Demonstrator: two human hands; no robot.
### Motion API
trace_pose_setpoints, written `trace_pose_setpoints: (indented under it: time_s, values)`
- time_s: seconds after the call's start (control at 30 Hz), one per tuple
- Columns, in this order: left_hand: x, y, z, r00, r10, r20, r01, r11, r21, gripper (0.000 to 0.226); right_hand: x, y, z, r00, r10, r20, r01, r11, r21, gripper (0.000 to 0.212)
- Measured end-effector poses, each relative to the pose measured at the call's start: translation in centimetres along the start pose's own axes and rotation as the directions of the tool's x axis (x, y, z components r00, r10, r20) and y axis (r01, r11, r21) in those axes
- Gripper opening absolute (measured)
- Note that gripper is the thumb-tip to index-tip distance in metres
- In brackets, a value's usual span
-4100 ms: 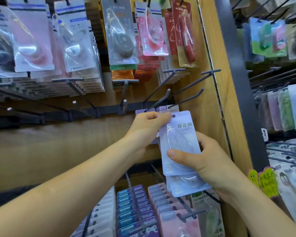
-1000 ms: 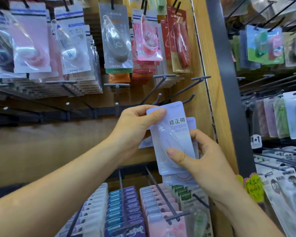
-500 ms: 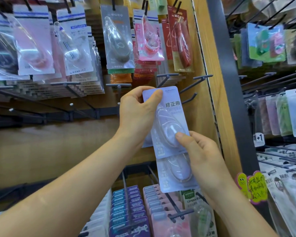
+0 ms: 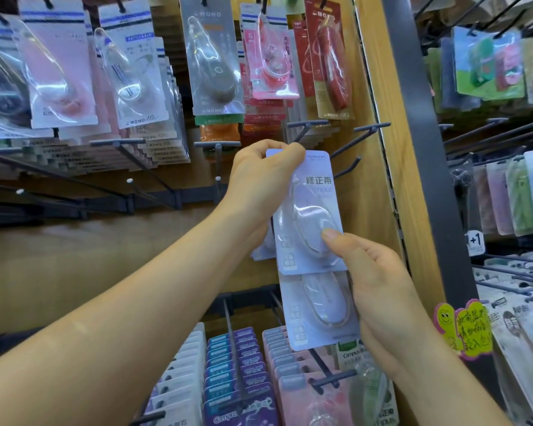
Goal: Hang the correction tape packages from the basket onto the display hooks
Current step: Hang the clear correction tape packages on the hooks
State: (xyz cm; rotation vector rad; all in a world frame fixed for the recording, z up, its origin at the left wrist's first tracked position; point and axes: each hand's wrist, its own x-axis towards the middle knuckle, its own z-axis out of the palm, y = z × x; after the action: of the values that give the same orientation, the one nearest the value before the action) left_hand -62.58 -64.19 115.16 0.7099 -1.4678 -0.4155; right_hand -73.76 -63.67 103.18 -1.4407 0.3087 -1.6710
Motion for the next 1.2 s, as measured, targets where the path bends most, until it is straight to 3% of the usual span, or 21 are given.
trace_pose_setpoints:
  time_s: [0.13,0.27,0.43,0.63,0.67,0.77,0.83,1.03,1.13,1.2]
  values:
    - [0.2,0.3,0.0,1.0,-0.024,-0.001,0.024,1.0,0.02,0.012,-0.1,0.1,0.0,0.998,0.052,0.045,-0.055,0.995,0.083,0.037]
    - [-0.4,0.0,-0.4,0.987,-0.142,0.07,0.146,0.988,-0.055,0.01,-0.2,0.5,-0.1,0.998,-0.055,-0.036,0.053,0.998,-0.032,0.031]
    - [-2.5,-1.7,-2.8,0.967,-0.001,0.256,-0.012,0.999,0.049,0.032,-0.2,1.2,0.0,0.973,-0.21,-0.095,0.189,0.963,-0.194,0.027]
    - [-1.4,-3.4,-4.1,0.976,-0.025,0.218,-0.006,0.99,0.139,0.036,0.2,1.9,-0.9,0.975,-0.188,-0.116,0.133,0.92,-0.368,0.025]
    - [-0.8,-4.0,-4.1,0.98,-0.043,0.197,0.016,0.99,0.139,0.036,0.3,2.1,-1.2,0.971,-0.19,-0.142,0.113,0.897,-0.427,0.027]
    - [1.5,-6.1,-4.2,0.988,-0.097,0.12,0.076,0.983,0.17,0.036,0.2,2.0,-1.9,0.967,-0.201,-0.155,0.063,0.781,-0.622,0.068]
    - [2.9,-7.4,-4.6,0.987,-0.131,0.09,0.112,0.976,0.189,0.038,0.0,1.8,-2.3,0.972,-0.199,-0.122,0.067,0.739,-0.67,0.083]
    - [5.1,-11.1,-5.3,0.983,-0.183,0.029,0.168,0.947,0.274,0.026,-0.2,1.0,-2.8,0.937,-0.253,-0.243,0.051,0.783,-0.619,0.095]
    - [5.8,-12.5,-4.7,0.977,-0.211,0.033,0.192,0.937,0.293,0.012,-0.4,0.8,-2.8,0.933,-0.282,-0.222,0.091,0.784,-0.614,0.096]
    - [6.4,-13.3,-4.5,0.975,-0.219,0.027,0.201,0.932,0.303,0.008,-0.6,0.7,-2.8,0.954,-0.225,-0.196,0.078,0.824,-0.561,0.103]
